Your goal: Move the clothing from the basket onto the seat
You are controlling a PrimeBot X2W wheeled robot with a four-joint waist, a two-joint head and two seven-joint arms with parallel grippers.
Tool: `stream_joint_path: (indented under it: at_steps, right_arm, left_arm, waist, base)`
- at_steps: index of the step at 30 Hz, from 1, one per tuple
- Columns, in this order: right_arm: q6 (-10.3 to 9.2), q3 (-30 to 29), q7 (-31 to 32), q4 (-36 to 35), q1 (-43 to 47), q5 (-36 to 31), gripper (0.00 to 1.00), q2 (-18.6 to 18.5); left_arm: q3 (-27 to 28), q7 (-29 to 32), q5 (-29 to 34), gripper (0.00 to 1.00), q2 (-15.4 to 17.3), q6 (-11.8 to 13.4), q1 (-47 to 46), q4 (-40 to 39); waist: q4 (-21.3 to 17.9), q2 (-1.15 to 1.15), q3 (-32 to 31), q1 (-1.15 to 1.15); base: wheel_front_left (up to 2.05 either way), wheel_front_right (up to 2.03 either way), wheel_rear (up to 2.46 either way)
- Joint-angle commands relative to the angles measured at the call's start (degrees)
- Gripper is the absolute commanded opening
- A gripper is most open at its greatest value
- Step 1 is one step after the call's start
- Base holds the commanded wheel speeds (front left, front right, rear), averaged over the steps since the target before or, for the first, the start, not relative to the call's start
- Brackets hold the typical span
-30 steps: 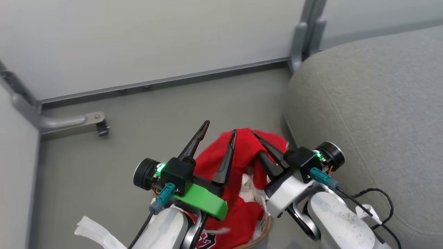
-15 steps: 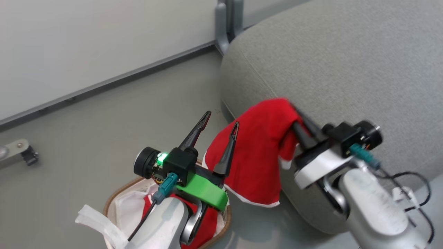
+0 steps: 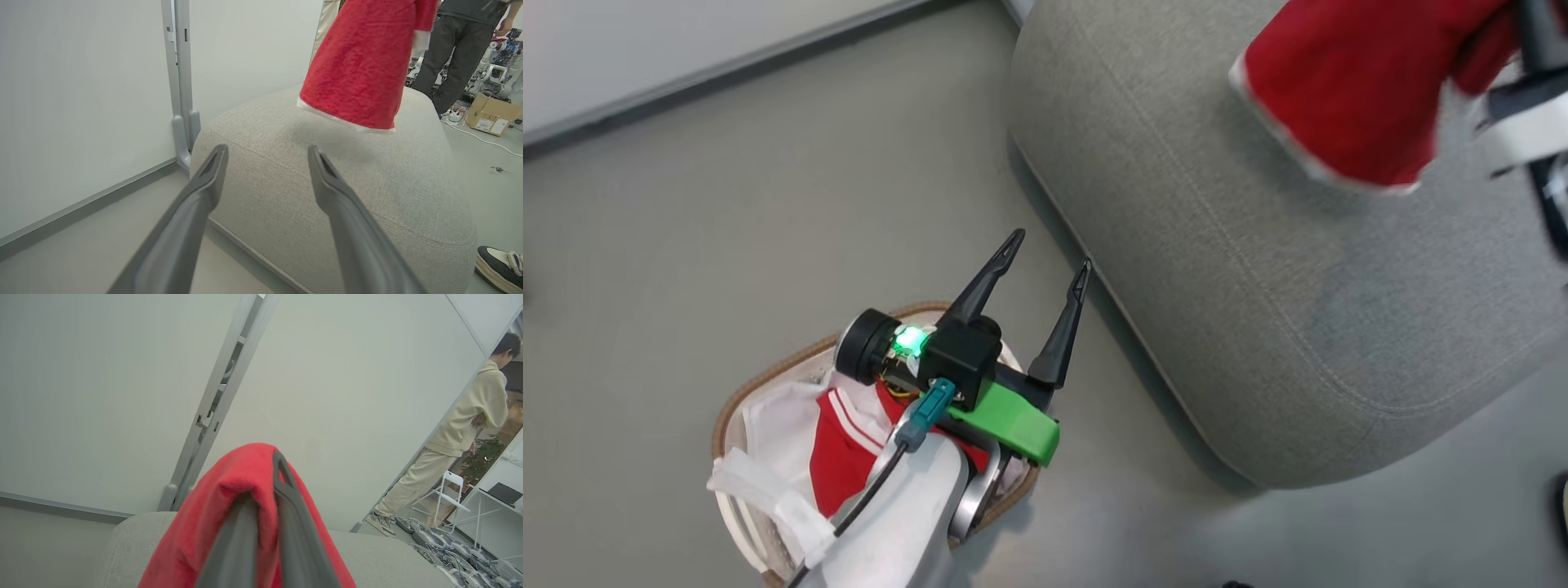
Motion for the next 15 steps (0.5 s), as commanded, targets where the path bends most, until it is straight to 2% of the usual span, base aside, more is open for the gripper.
stream_joint_path:
  at_steps: [1,8,15]
  right_arm:
    - [-0.08,-0.8,-0.1,1.0,-2.0,-0.5,0.0,-0.9]
    - [-0.08,-6.9,-0.1,9.1,-12.0,-3.8,0.0,-5.5]
    - [-0.08,-15.6,-0.1,19.6,-18.1,-8.2,0.0,-7.3]
  left_arm:
    - [0.1,-0.1,0.6,1.0,0.3,0.0,-1.6,0.1]
    - [-1.1,-0.1,1.0,1.0,0.3,0.1,-5.1,-0.4]
    - [-3.0,-0.1,0.8,1.0,0.3,1.6,-7.9,-1.5]
  waist:
    - [3.4,0.0,5.4,0.0]
    - [8.5,0.0,12.5,0.0]
    - [13.3,0.0,17.4,0.0]
  base:
    - [0.0,0.0,0.0]
    - [0.0,0.0,0.0]
    - [0.0,0.0,0.0]
